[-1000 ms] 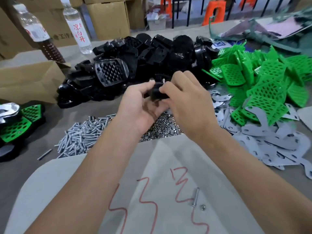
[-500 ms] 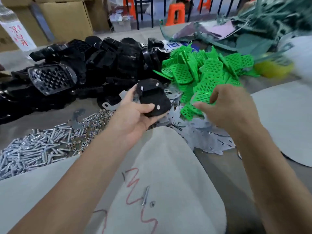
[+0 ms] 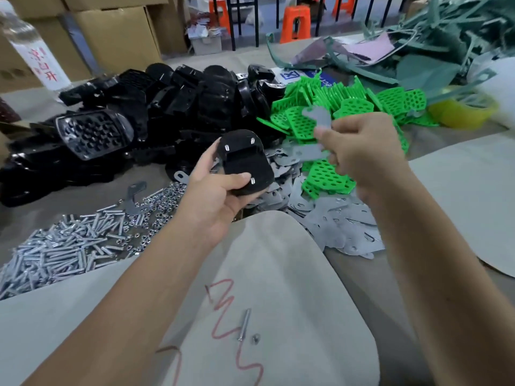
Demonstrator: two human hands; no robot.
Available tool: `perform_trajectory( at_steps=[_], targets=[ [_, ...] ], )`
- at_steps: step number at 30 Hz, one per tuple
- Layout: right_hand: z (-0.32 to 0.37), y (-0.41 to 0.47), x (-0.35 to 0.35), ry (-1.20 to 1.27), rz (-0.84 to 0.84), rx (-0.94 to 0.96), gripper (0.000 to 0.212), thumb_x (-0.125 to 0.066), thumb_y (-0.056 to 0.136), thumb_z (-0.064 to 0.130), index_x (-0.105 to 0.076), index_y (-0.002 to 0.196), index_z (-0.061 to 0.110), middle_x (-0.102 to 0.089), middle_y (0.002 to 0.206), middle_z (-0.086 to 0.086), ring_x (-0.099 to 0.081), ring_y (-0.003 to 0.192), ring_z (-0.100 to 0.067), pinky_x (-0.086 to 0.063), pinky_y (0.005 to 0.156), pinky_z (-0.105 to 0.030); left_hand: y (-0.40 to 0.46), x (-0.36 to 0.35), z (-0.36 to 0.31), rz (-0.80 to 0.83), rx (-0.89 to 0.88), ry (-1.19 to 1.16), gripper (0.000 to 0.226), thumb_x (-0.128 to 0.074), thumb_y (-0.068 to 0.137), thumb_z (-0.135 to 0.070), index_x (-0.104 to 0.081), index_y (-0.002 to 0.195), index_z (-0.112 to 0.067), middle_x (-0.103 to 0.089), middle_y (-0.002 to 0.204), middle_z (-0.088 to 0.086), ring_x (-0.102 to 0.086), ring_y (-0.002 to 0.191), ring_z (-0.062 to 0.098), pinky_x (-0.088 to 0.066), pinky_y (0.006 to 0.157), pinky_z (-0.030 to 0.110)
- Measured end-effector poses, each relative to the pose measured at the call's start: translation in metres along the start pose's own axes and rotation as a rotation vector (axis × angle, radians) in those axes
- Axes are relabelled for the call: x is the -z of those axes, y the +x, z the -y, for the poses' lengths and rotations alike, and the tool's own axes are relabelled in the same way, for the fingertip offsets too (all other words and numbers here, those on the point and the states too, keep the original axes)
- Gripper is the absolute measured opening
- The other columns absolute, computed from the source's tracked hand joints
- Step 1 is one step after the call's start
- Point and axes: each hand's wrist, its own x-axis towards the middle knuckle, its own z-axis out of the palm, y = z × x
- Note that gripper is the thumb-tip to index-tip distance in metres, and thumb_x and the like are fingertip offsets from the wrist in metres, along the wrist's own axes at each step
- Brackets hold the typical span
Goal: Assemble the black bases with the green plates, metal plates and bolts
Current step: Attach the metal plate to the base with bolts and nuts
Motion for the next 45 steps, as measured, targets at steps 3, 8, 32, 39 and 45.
perform_trajectory(
  at_steps=[3,8,32,39,45],
  targets=[
    [0.018,0.001,-0.041,0.423,0.091,-0.078,0.023,-0.064,0.103,0.015,-0.075,0.084,0.007,-0.056,0.068,-0.004,-0.047,0.048,-0.01,-0.035,0.042,-0.023,-0.007,0.019,-0.009,-0.04,-0.045,0.046,0.071,-0.046,0.087,0.028,-0.056,0.145,-0.011,-0.07,0.13,0.021,-0.073,0.109,0.043,-0.064,0.083,0.051],
    [0.033,-0.016,-0.124,0.607,0.324,-0.077,0.022,-0.059,0.106,0.014,-0.077,0.095,0.008,-0.058,0.063,0.002,-0.049,0.052,-0.011,-0.035,0.042,-0.02,-0.019,0.059,-0.028,-0.203,-0.132,0.103,0.055,-0.048,0.088,0.026,-0.059,0.133,-0.003,-0.074,0.121,0.017,-0.073,0.11,0.04,-0.065,0.08,0.048],
    [-0.002,-0.036,-0.164,0.565,0.267,0.162,0.014,-0.074,0.097,0.021,-0.078,0.085,0.023,-0.072,0.067,0.001,-0.055,0.049,-0.01,-0.041,0.045,-0.019,-0.009,0.095,-0.036,-0.459,-0.281,0.183,0.024,-0.052,0.105,-0.002,-0.067,0.121,-0.011,-0.075,0.119,0.012,-0.074,0.108,0.03,-0.063,0.087,0.053],
    [0.0,-0.043,-0.169,0.578,0.395,0.136,0.024,-0.075,0.095,0.031,-0.075,0.074,0.02,-0.051,0.053,0.003,-0.037,0.042,-0.012,-0.03,0.043,-0.019,-0.006,0.096,-0.028,-0.487,-0.38,0.468,0.015,-0.06,0.103,-0.007,-0.071,0.102,-0.018,-0.078,0.102,0.003,-0.074,0.1,0.02,-0.061,0.091,0.041],
    [-0.004,-0.045,-0.174,0.393,0.415,0.106,0.029,-0.073,0.099,0.023,-0.072,0.073,0.01,-0.06,0.057,-0.002,-0.048,0.038,-0.014,-0.034,0.04,-0.019,-0.008,0.098,-0.026,-0.471,-0.461,0.577,0.017,-0.064,0.099,-0.007,-0.069,0.099,-0.023,-0.076,0.092,-0.005,-0.07,0.084,0.005,-0.057,0.077,0.021]
  ],
)
